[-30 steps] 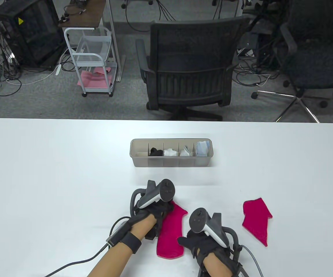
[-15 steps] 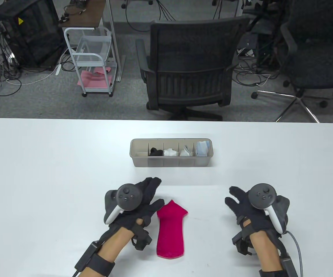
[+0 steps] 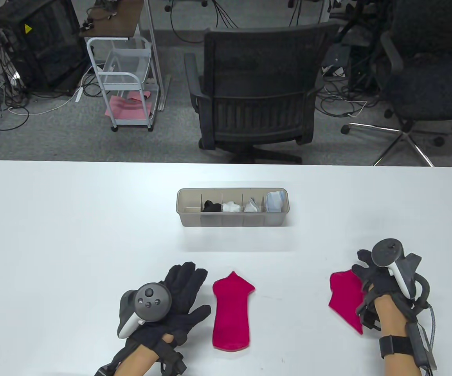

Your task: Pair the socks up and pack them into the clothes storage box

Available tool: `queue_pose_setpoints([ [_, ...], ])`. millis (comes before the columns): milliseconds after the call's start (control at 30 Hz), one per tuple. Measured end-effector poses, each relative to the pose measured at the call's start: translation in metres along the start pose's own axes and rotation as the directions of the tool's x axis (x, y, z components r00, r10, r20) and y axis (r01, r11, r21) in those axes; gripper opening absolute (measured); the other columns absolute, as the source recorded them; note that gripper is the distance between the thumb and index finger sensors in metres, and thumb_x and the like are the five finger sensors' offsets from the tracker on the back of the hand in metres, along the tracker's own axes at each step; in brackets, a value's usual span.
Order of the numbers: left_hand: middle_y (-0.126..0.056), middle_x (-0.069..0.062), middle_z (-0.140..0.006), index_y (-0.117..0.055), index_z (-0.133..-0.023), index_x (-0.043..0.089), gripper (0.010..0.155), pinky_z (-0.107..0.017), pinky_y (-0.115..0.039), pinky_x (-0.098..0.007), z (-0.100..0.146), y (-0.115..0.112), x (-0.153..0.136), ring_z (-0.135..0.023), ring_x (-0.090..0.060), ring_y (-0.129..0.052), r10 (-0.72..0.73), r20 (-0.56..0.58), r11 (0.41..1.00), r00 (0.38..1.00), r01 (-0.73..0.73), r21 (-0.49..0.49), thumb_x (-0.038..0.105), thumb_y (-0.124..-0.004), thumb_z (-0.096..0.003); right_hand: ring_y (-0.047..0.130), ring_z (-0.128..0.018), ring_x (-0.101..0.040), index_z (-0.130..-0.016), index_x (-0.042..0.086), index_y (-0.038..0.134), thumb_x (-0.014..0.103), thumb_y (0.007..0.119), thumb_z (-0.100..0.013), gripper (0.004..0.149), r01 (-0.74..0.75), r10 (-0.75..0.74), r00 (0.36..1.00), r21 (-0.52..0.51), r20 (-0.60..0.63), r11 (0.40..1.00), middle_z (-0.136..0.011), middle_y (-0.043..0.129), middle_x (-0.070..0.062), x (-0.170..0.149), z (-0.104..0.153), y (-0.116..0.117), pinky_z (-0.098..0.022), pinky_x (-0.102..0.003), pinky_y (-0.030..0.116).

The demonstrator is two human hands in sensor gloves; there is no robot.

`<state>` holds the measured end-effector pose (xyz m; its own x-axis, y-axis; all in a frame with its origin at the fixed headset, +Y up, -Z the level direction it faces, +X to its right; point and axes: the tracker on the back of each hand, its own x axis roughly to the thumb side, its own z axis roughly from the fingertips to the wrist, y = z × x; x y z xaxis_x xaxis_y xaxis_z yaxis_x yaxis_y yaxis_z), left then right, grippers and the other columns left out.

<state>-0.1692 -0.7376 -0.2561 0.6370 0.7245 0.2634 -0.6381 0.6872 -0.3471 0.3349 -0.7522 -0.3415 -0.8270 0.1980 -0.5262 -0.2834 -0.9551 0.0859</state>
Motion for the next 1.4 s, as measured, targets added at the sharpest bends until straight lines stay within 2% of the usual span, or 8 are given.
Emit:
queue_pose_setpoints([
  [200, -0.002, -0.005, -0.122, -0.018, -0.110, 0.038, 0.080, -0.066, -0.007, -0.076, -0.001, 0.001, -0.001, -0.112, -0.042, 0.004, -0.001, 0.000, 1.000, 1.000, 0.001, -0.016, 0.052, -0.067, -0.0494, 0.062, -0.075, -0.025, -0.091, 0.049, 0.071, 0.051, 0.086, -0.035, 0.057, -0.004, 0.007, 0.999, 0.063, -0.047, 0.998, -0.101, 0.065, -0.004, -0.003, -0.012, 0.020, -0.064, -0.048, 0.050],
  [367, -0.002, -0.005, -0.122, -0.018, -0.110, 0.038, 0.080, -0.066, -0.008, -0.076, 0.000, 0.002, 0.000, -0.112, -0.043, 0.004, 0.002, 0.005, 1.000, 1.000, -0.002, -0.011, 0.052, -0.067, -0.0494, 0.063, -0.075, -0.025, -0.088, 0.051, 0.071, 0.047, 0.091, -0.032, 0.060, -0.065, 0.067, 0.997, 0.045, -0.041, 0.997, -0.099, 0.067, -0.004, 0.003, -0.016, 0.034, -0.064, -0.048, 0.052],
  [600, -0.003, -0.006, -0.122, -0.018, -0.111, 0.036, 0.080, -0.066, -0.010, -0.076, 0.002, -0.002, 0.000, -0.112, -0.043, 0.003, 0.009, 0.006, 1.000, 1.000, -0.009, -0.027, 0.052, -0.067, -0.0495, 0.067, -0.082, -0.028, -0.070, 0.048, 0.085, 0.042, 0.095, -0.031, 0.041, -0.036, 0.035, 0.999, -0.037, -0.017, 0.999, -0.097, 0.073, -0.003, 0.008, -0.015, 0.030, -0.062, -0.049, 0.057],
  [733, -0.004, -0.006, -0.122, -0.018, -0.111, 0.035, 0.081, -0.067, -0.012, -0.076, 0.003, -0.003, 0.003, -0.113, -0.043, 0.001, 0.002, 0.017, 1.000, 1.000, -0.002, -0.025, 0.053, -0.067, -0.0495, 0.079, -0.084, -0.029, -0.071, 0.049, 0.083, 0.042, 0.093, -0.032, 0.041, 0.011, -0.008, 0.999, -0.044, 0.051, 0.999, -0.104, 0.080, -0.003, 0.017, -0.005, 0.012, -0.060, -0.049, 0.066],
  [833, -0.006, -0.007, -0.122, -0.019, -0.111, 0.032, 0.081, -0.068, -0.018, -0.076, 0.002, -0.003, 0.003, -0.113, -0.043, -0.002, 0.012, 0.022, 1.000, 1.000, -0.012, -0.006, 0.052, -0.067, -0.0495, 0.095, -0.055, -0.015, -0.071, 0.051, 0.081, 0.041, 0.092, -0.033, 0.041, 0.076, -0.067, 0.989, -0.062, 0.133, 0.995, -0.094, 0.095, 0.003, 0.028, 0.008, -0.012, -0.043, -0.037, 0.077],
  [933, -0.008, -0.011, -0.122, -0.020, -0.112, 0.028, 0.082, -0.068, -0.021, -0.075, 0.002, -0.003, 0.003, -0.112, -0.045, -0.005, 0.023, 0.023, 1.000, 0.999, -0.023, 0.006, 0.052, -0.067, -0.0494, 0.097, -0.043, -0.011, -0.073, 0.050, 0.079, 0.040, 0.091, -0.035, 0.041, 0.133, -0.122, 0.970, -0.039, 0.212, 0.990, -0.081, 0.104, 0.009, 0.040, 0.023, -0.034, -0.038, -0.035, 0.079],
  [1267, -0.017, -0.020, -0.120, -0.024, -0.112, 0.017, 0.086, -0.068, -0.034, -0.071, 0.000, -0.009, 0.009, -0.107, -0.052, -0.020, 0.018, 0.041, 1.000, 0.999, -0.018, 0.004, 0.049, -0.072, -0.0488, 0.094, -0.053, -0.009, -0.075, 0.050, 0.077, 0.038, 0.090, -0.037, 0.042, 0.238, -0.181, 0.812, -0.030, 0.554, 0.971, -0.077, 0.098, 0.011, 0.099, 0.101, -0.090, -0.046, -0.034, 0.079],
  [1400, -0.037, -0.022, -0.110, -0.028, -0.113, 0.018, 0.088, -0.056, -0.050, -0.058, -0.002, -0.011, 0.017, -0.084, -0.049, -0.050, 0.002, 0.034, 0.999, 0.999, -0.003, 0.033, 0.049, -0.077, -0.0463, 0.094, -0.058, -0.010, -0.076, 0.051, 0.076, 0.037, 0.089, -0.038, 0.042, 0.243, -0.197, 0.701, 0.031, 0.685, 0.970, -0.080, 0.096, 0.011, 0.123, 0.137, -0.095, -0.050, -0.035, 0.080],
])
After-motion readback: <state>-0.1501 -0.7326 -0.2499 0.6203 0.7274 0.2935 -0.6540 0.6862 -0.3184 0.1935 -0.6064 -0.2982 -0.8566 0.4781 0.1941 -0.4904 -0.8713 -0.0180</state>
